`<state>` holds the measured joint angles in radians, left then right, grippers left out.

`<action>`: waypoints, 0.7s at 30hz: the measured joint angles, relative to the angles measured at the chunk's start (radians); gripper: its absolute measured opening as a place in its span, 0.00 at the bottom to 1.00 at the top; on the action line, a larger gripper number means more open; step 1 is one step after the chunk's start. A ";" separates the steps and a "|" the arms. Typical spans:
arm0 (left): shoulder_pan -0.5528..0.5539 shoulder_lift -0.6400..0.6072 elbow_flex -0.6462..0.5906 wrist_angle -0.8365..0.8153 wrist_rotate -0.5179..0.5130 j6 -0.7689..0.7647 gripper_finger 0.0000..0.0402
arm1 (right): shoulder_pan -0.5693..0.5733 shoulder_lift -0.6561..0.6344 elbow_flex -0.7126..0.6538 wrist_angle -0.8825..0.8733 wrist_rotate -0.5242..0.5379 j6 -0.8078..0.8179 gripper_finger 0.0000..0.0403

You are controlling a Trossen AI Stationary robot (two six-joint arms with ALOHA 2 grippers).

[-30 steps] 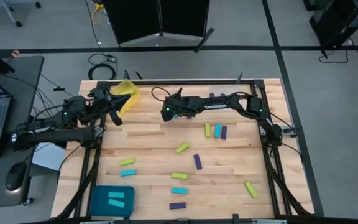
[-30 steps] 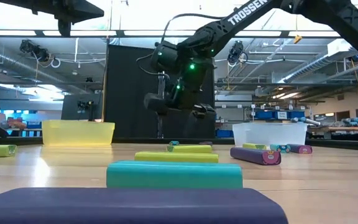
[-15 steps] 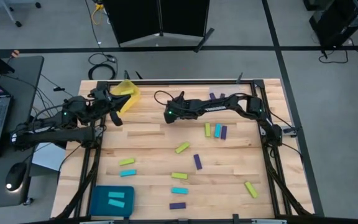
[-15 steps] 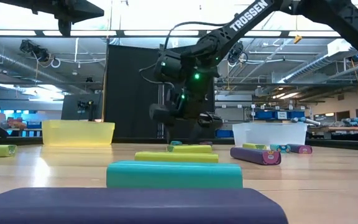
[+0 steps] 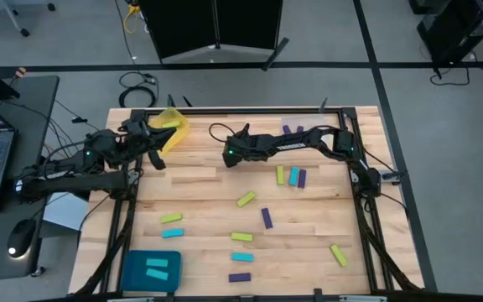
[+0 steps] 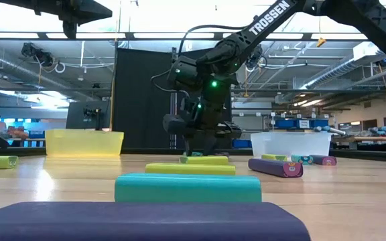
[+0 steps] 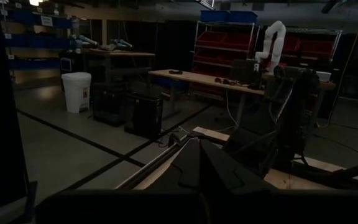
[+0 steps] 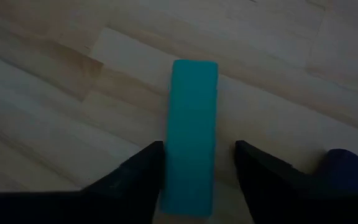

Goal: Sort blocks
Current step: Put the light blue block into the blue bin

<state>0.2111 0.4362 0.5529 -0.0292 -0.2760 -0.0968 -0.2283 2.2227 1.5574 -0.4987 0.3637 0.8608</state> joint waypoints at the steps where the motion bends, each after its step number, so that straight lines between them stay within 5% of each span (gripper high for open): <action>1: 0.000 0.000 0.000 0.000 0.000 0.000 0.03 | 0.000 0.000 0.000 -0.002 -0.006 0.000 0.46; 7: 0.000 0.000 0.000 0.001 0.000 0.000 0.03 | -0.001 -0.001 0.002 -0.018 -0.025 -0.024 0.30; 21: 0.000 -0.006 0.000 0.008 0.000 -0.008 0.03 | 0.006 -0.035 -0.003 0.022 -0.047 -0.125 0.30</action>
<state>0.2111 0.4304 0.5529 -0.0216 -0.2764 -0.1046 -0.2219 2.1880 1.5543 -0.4766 0.3168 0.7356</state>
